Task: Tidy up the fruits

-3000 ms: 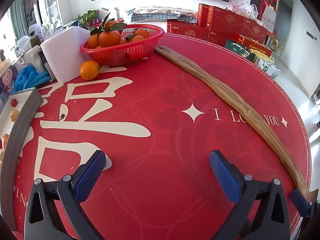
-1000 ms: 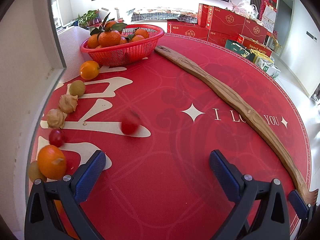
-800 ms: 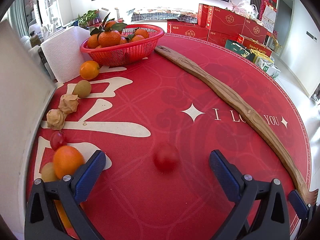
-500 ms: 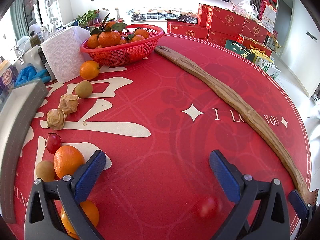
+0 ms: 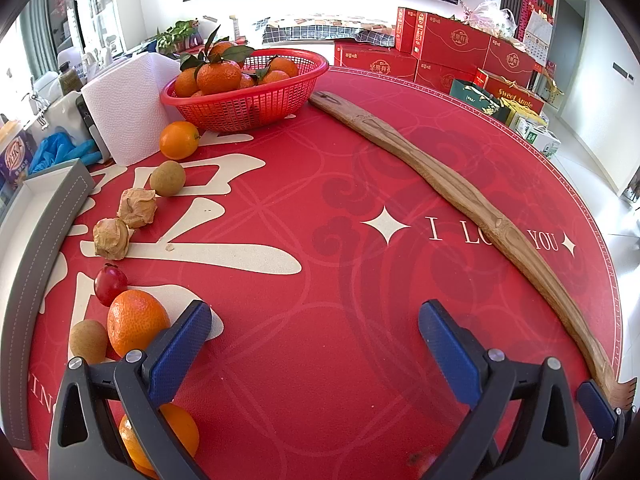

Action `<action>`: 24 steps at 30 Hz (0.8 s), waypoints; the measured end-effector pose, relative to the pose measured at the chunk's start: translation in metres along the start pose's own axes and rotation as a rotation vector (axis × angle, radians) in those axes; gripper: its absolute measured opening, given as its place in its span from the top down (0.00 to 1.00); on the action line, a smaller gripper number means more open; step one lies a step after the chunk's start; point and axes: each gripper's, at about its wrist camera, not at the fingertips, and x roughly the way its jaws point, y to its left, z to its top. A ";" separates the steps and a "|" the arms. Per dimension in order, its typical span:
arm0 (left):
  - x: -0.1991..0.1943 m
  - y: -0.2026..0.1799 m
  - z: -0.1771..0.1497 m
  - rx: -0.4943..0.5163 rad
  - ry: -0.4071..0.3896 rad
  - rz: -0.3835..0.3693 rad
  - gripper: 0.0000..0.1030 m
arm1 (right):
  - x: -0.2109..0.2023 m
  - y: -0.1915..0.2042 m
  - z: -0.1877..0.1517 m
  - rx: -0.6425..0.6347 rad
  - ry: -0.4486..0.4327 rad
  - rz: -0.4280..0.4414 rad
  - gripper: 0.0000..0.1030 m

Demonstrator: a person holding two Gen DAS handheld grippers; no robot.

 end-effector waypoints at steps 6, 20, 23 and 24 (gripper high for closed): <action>0.000 0.000 0.000 0.000 0.000 0.000 0.00 | 0.000 0.000 0.000 0.000 0.000 0.000 0.01; -0.008 0.001 0.000 0.053 0.032 0.005 0.00 | 0.000 0.000 0.000 0.000 -0.001 0.000 0.01; -0.032 0.013 -0.001 0.058 -0.005 -0.013 0.00 | 0.000 0.000 0.000 0.000 -0.001 0.000 0.01; -0.045 0.018 -0.002 0.056 -0.026 -0.021 0.00 | 0.000 0.000 0.000 0.001 -0.001 0.000 0.01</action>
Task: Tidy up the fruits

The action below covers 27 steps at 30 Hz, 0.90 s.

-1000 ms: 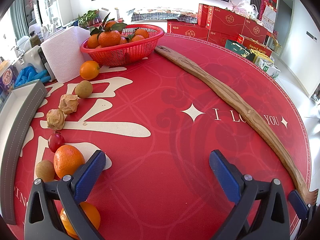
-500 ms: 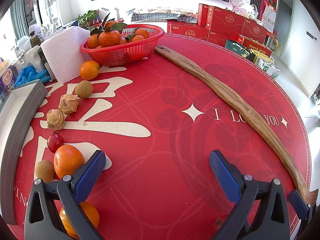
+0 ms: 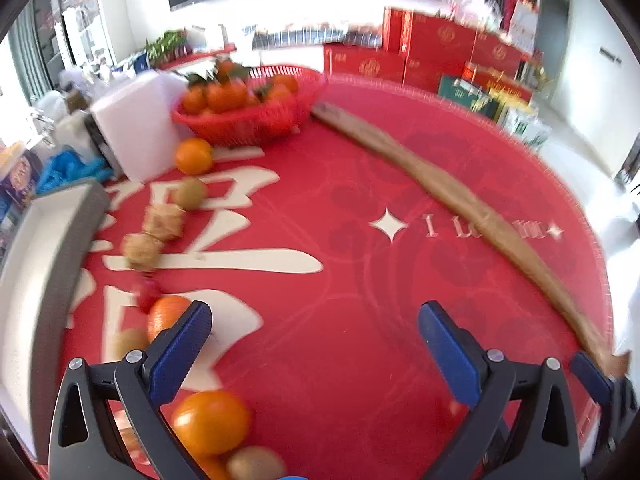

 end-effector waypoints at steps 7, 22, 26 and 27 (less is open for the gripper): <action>-0.072 0.061 -0.026 0.042 -0.154 -0.049 0.00 | 0.000 0.000 0.000 0.000 0.000 0.000 0.01; -0.046 0.103 -0.121 0.001 0.019 -0.026 0.00 | 0.000 0.000 0.000 0.000 0.000 0.000 0.01; -0.047 0.104 -0.124 -0.019 -0.027 -0.006 0.00 | 0.000 0.000 0.000 0.000 0.000 0.000 0.01; -0.047 0.104 -0.124 -0.021 -0.018 -0.006 0.00 | 0.000 0.000 0.000 0.000 0.000 0.000 0.01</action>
